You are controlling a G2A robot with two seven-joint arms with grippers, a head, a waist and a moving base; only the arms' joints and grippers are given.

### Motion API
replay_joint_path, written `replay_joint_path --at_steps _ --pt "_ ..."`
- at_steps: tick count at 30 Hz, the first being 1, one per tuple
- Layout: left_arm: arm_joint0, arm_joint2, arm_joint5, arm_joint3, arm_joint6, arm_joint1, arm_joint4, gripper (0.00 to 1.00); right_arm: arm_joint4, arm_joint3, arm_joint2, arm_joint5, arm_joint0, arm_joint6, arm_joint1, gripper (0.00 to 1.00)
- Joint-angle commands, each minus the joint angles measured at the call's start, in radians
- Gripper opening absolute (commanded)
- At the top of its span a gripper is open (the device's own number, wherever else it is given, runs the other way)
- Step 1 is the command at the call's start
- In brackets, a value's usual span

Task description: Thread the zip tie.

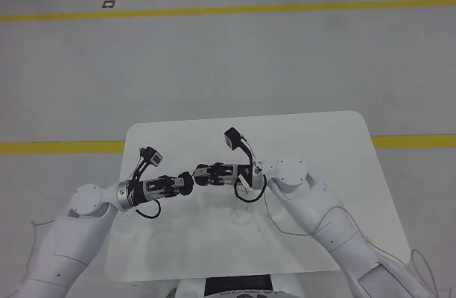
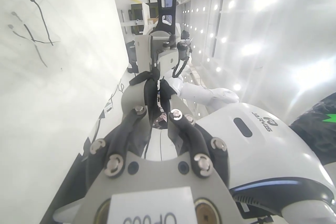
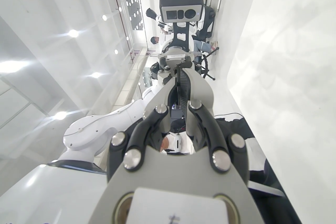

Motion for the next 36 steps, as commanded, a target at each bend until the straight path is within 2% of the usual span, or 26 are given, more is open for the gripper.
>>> replay_joint_path --at_steps 1,12,18,24,36 --pt "0.0 -0.001 0.0 0.0 0.004 0.0 0.0 0.08 0.002 -0.001 0.0 -0.001 0.0 -0.004 0.0 0.0" --pt "0.003 -0.01 0.0 -0.011 0.033 -0.003 -0.007 0.12 -0.01 -0.019 -0.003 -0.007 -0.003 -0.047 0.003 0.0" --pt "0.008 -0.022 0.0 -0.018 0.024 -0.01 -0.039 0.11 -0.015 -0.029 -0.003 -0.007 -0.009 -0.088 0.003 0.0" --pt "0.01 -0.029 0.0 -0.012 0.023 -0.017 -0.031 0.11 -0.014 -0.047 0.013 -0.026 -0.021 -0.133 0.006 0.0" --pt "0.02 -0.046 0.0 -0.004 0.047 -0.024 -0.028 0.11 -0.04 -0.069 0.01 -0.013 -0.027 -0.135 0.011 0.0"
